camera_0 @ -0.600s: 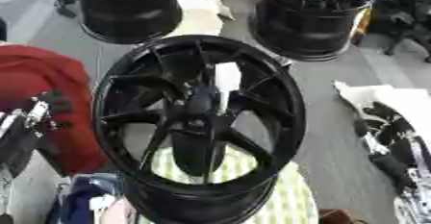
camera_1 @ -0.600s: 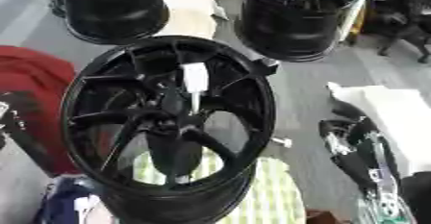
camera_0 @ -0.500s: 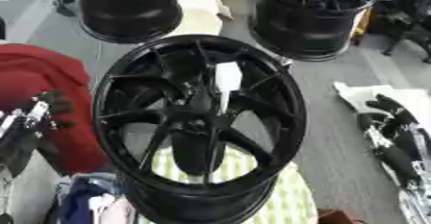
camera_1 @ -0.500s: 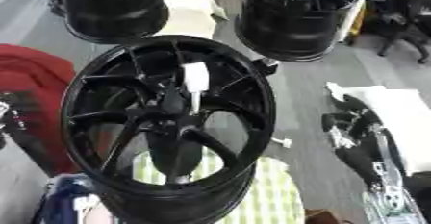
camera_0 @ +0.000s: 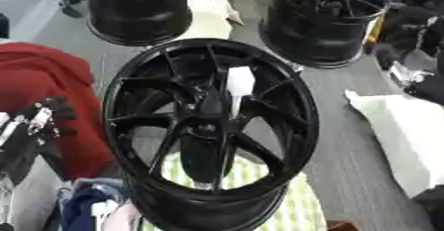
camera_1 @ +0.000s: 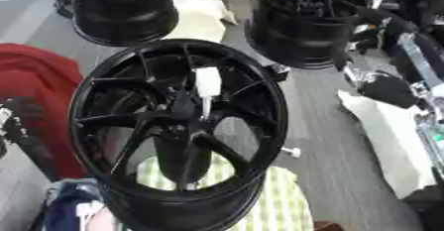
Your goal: Pull the pin out of the wheel hub.
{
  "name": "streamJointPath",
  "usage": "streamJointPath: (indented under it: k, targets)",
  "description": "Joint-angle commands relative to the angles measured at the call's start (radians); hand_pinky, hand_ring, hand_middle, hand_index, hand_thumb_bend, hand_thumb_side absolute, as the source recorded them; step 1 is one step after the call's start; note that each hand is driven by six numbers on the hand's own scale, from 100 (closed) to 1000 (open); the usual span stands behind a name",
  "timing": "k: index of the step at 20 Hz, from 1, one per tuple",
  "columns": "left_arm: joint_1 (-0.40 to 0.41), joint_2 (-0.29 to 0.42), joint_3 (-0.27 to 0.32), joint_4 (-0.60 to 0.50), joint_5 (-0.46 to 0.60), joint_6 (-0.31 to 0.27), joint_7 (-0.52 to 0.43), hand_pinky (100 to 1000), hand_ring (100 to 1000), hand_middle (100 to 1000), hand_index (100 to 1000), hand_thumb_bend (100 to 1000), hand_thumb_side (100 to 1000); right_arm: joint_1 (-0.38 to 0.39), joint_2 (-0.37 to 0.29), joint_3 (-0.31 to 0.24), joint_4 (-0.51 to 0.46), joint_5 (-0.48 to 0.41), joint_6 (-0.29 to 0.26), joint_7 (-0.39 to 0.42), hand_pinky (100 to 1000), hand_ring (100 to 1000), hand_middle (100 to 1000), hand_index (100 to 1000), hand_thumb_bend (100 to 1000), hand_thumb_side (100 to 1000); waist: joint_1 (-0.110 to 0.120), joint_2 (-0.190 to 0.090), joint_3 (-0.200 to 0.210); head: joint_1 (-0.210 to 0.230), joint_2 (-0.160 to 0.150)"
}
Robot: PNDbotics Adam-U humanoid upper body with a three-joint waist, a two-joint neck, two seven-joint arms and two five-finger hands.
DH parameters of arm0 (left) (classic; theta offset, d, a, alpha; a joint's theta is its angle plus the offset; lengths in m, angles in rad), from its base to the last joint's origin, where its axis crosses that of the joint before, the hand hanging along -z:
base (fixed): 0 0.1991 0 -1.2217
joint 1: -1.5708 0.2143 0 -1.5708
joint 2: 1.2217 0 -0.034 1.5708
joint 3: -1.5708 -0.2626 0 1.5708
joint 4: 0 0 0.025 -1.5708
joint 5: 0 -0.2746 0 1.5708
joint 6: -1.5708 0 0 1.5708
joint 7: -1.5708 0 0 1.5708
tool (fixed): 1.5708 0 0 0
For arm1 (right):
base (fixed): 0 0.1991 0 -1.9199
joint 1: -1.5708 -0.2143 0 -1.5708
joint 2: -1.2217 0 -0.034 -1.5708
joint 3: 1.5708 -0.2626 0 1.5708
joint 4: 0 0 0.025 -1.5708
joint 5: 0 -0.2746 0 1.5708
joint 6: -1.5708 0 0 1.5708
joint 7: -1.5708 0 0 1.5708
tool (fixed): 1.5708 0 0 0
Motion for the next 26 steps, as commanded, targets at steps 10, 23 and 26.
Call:
streamJointPath:
  k: [10, 23, 26]
  targets:
    - [-0.005, 0.015, -0.02, -0.009, -0.003, -0.004, -0.022, 661, 775, 686, 819, 100, 596, -0.314, -0.108, 0.275, 0.181, 0.054, -0.007, 0.201, 812, 857, 895, 964, 355, 374, 0.009, -0.017, 0.038, -0.05, -0.002]
    - [-0.006, 0.01, -0.016, -0.004, -0.004, -0.007, -0.021, 661, 775, 687, 819, 100, 595, -0.61, 0.169, 0.354, 0.539, 0.223, 0.001, 0.422, 843, 899, 902, 966, 366, 359, 0.018, -0.008, 0.029, -0.045, -0.002]
    - [-0.004, 0.01, -0.015, -0.003, -0.004, -0.007, -0.02, 661, 775, 686, 819, 100, 595, -0.629, 0.201, 0.336, 0.62, 0.244, -0.042, 0.471, 841, 895, 894, 961, 368, 362, 0.02, -0.009, 0.029, -0.046, -0.002]
